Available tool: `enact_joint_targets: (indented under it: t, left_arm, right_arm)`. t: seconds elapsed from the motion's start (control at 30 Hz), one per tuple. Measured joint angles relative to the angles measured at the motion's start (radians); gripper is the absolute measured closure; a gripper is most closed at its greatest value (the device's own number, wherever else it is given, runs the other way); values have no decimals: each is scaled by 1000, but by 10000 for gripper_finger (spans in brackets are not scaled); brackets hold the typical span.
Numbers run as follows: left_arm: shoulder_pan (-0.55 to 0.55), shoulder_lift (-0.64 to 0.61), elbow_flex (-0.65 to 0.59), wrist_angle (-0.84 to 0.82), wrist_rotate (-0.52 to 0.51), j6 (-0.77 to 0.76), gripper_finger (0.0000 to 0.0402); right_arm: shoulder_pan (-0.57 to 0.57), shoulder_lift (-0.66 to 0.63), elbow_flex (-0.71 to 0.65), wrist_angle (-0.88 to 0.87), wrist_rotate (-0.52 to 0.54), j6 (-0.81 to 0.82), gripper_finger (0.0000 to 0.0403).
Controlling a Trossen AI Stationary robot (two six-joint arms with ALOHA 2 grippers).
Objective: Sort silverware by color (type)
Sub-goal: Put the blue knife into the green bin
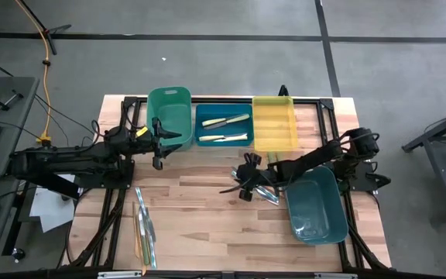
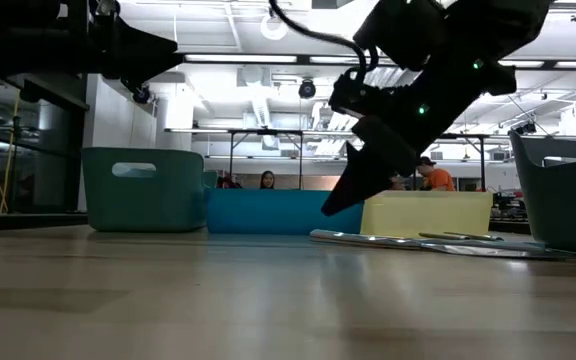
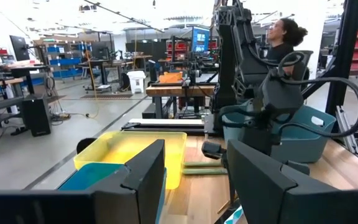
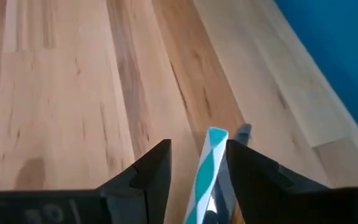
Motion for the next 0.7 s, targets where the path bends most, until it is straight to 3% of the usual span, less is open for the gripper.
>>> enact_joint_targets:
  t: [0.7]
  left_arm:
    - [0, 0, 0, -58, 0, -7, 236]
  right_arm:
    - [-7, 65, 0, -2, 24, 71, 254]
